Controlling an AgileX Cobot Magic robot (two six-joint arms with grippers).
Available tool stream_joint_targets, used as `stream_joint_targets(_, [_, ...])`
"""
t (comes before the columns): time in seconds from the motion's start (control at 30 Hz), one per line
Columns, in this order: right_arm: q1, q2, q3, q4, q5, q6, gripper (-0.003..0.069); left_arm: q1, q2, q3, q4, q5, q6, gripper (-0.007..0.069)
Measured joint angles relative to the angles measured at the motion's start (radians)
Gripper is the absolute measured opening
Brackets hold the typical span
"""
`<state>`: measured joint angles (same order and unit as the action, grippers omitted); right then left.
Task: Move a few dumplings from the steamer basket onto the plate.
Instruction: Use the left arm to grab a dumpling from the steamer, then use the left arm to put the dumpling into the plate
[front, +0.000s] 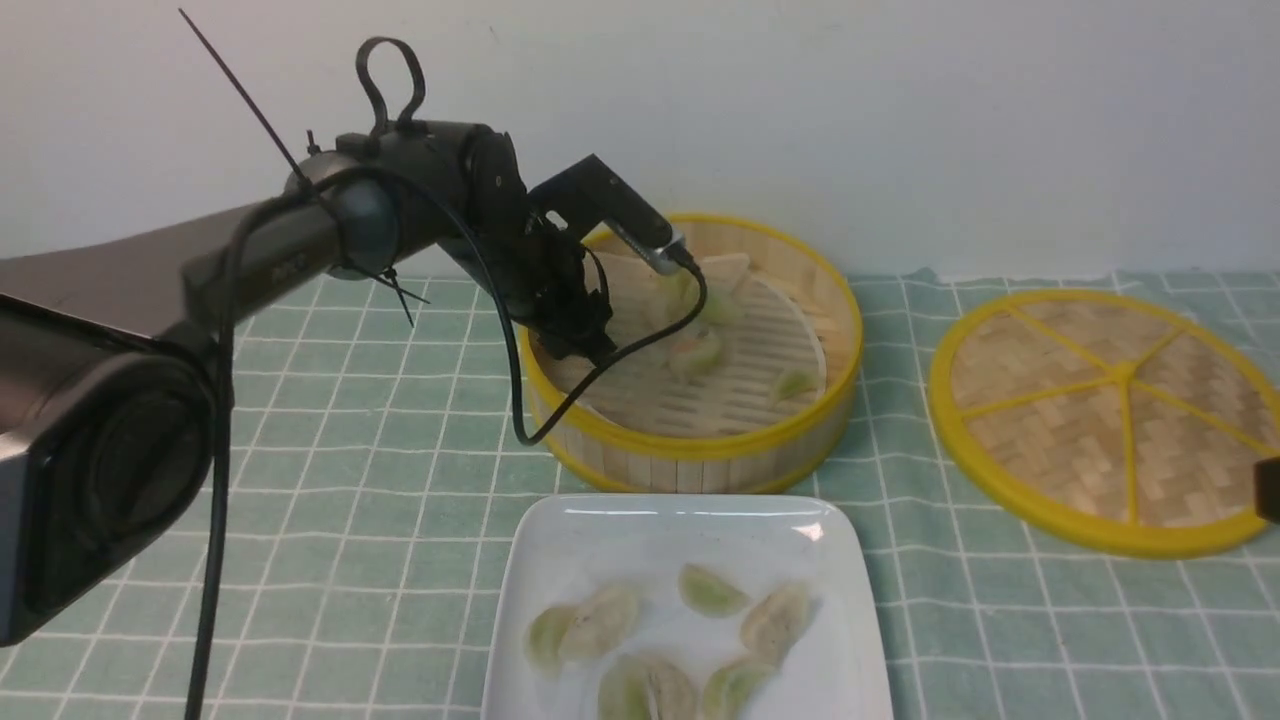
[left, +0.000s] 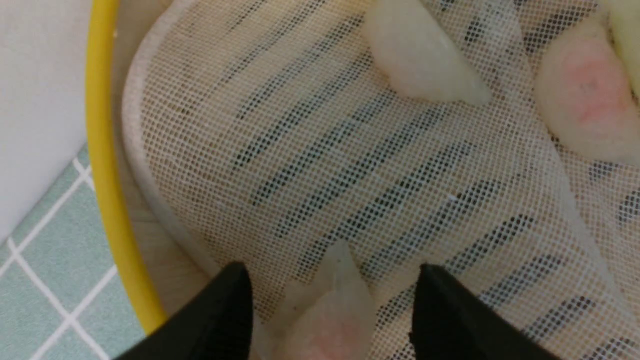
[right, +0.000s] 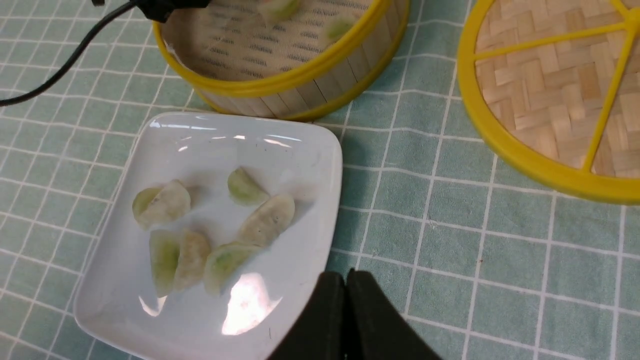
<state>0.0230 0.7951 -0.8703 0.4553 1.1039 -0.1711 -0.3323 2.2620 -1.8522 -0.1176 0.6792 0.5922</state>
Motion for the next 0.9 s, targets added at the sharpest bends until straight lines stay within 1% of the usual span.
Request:
stream_joint_targets(0.13, [0.0,0.0,0.0,0.0,0.0,0.0,-0.0014,-0.005,0.016,-0.003,0.006,-0.003,0.0,0.0387])
stream_joint_targets(0.2, [0.0,0.0,0.0,0.0,0.0,0.0,-0.0014,-0.006,0.02,-0.003,0.006,0.002,0.0,0.0357])
stream_joint_targets(0.23, [0.0,0.0,0.0,0.0,0.0,0.0,-0.0014,-0.006,0.022,-0.003,0.006,0.01,-0.005,0.0306])
stream_joint_targets(0.27, [0.0,0.0,0.0,0.0,0.0,0.0,-0.0014,-0.006,0.022,-0.003,0.006,0.012,-0.008,0.0306])
stream_joint_targets(0.3, [0.0,0.0,0.0,0.0,0.0,0.0,-0.0014,-0.006,0.022,-0.005,0.01,0.024,-0.02,0.0221])
stream_joint_targets(0.33, [0.0,0.0,0.0,0.0,0.0,-0.001,-0.0014,-0.006,0.019,-0.006,0.012,0.027,-0.031,0.0172])
stream_joint_targets(0.37, [0.0,0.0,0.0,0.0,0.0,-0.002,-0.0014,-0.006,0.016,-0.006,0.012,0.031,-0.041,0.0147])
stream_joint_targets(0.53, [0.0,0.0,0.0,0.0,0.0,-0.006,-0.0014,-0.008,-0.02,-0.005,0.005,0.093,-0.07,0.0141])
stream_joint_targets(0.7, [0.0,0.0,0.0,0.0,0.007,-0.011,-0.0014,-0.009,-0.116,-0.004,-0.009,0.119,-0.072,0.0141])
stream_joint_targets(0.87, [0.0,0.0,0.0,0.0,0.023,-0.012,-0.0014,-0.009,-0.194,-0.004,-0.058,0.181,-0.074,0.0141])
stream_joint_targets(0.9, [0.0,0.0,0.0,0.0,0.024,-0.012,-0.0014,-0.012,-0.228,-0.004,-0.09,0.229,-0.075,0.0141])
